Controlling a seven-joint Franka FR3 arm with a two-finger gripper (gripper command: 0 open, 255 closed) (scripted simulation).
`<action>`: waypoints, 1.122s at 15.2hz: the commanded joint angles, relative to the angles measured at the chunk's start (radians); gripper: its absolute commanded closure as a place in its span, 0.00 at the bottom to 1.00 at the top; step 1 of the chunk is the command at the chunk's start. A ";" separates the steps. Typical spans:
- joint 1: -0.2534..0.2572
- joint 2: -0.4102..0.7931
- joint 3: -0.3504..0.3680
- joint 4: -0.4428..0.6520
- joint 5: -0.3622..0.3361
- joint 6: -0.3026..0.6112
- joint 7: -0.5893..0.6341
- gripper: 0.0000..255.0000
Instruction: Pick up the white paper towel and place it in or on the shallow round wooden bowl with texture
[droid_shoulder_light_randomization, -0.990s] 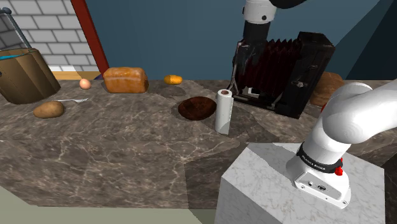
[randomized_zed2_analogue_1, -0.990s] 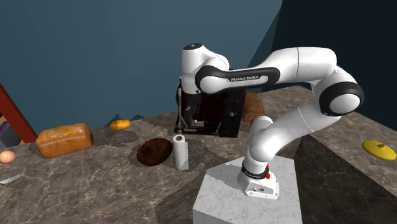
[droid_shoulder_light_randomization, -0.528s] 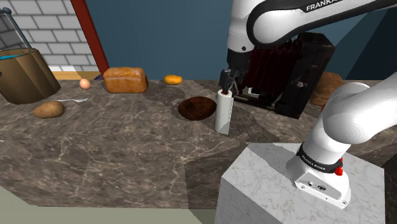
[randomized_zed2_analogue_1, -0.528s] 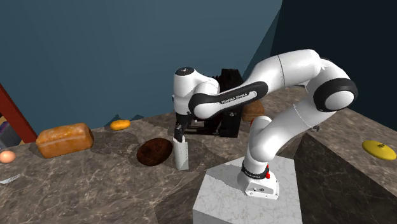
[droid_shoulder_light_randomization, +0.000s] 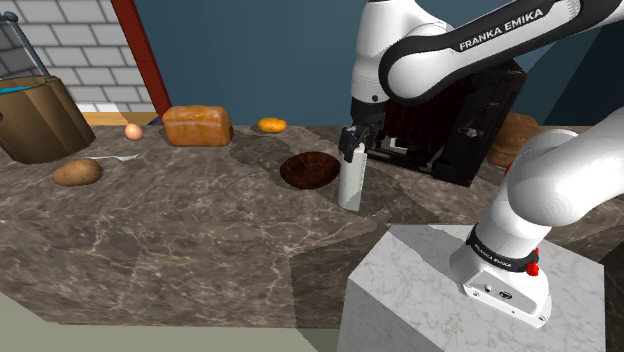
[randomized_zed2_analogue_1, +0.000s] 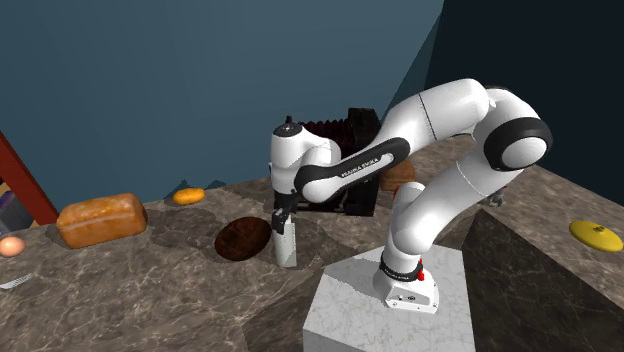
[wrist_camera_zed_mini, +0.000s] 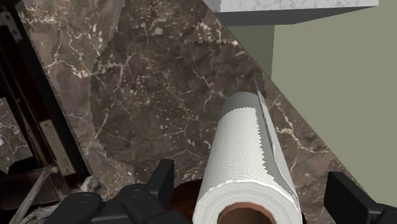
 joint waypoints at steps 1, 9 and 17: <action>0.000 0.005 0.001 -0.009 0.000 0.015 0.001 0.00; 0.000 0.005 0.002 -0.009 0.000 0.015 0.001 1.00; 0.000 0.005 0.002 -0.009 0.000 0.015 0.001 1.00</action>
